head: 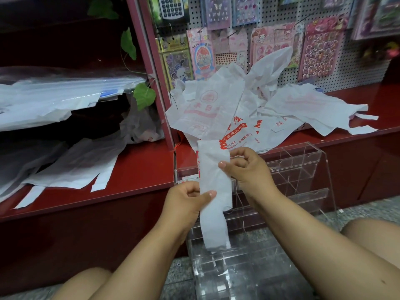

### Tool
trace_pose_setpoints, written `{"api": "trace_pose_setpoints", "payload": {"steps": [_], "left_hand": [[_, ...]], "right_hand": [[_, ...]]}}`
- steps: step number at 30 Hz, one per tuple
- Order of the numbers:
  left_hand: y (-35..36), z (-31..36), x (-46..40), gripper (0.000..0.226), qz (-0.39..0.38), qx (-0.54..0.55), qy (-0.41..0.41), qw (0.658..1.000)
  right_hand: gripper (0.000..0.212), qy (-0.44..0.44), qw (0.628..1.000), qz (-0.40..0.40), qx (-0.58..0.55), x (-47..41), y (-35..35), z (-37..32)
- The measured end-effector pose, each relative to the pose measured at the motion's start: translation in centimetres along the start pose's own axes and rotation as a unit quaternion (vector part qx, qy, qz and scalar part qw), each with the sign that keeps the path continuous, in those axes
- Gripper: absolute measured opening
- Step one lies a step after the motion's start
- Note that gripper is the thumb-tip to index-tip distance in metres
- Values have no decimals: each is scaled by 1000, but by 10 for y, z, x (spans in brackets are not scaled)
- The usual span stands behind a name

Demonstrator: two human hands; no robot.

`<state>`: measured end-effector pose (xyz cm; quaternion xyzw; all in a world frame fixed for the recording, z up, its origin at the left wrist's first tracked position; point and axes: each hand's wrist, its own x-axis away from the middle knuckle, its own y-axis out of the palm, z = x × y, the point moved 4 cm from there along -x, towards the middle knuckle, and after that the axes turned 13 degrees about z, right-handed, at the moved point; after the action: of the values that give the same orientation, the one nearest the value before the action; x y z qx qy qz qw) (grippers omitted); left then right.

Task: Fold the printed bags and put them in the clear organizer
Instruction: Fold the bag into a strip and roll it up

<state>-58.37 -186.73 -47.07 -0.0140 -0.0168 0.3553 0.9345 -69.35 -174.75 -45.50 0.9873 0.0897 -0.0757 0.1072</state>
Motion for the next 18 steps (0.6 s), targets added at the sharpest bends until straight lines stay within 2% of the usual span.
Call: {"api": "trace_pose_setpoints", "payload": {"steps": [3, 6, 9, 11, 14, 18], "left_hand": [[-10, 3, -9, 6, 72, 44, 20, 996], [-18, 8, -14, 8, 120, 87, 36, 988], [-21, 11, -14, 10, 140, 111, 42, 983], [-21, 12, -13, 9, 137, 123, 36, 982], [-20, 12, -12, 17, 122, 134, 5, 983], [-19, 8, -11, 14, 93, 68, -8, 993]], "right_hand": [[38, 40, 997, -40, 44, 0, 0, 7], [47, 60, 969, -167, 171, 13, 8, 18], [14, 45, 960, -217, 171, 25, 17, 26], [13, 19, 957, -217, 193, 28, 20, 31], [8, 67, 949, -234, 199, 28, 20, 39], [13, 125, 954, -251, 111, 25, 21, 45]]}}
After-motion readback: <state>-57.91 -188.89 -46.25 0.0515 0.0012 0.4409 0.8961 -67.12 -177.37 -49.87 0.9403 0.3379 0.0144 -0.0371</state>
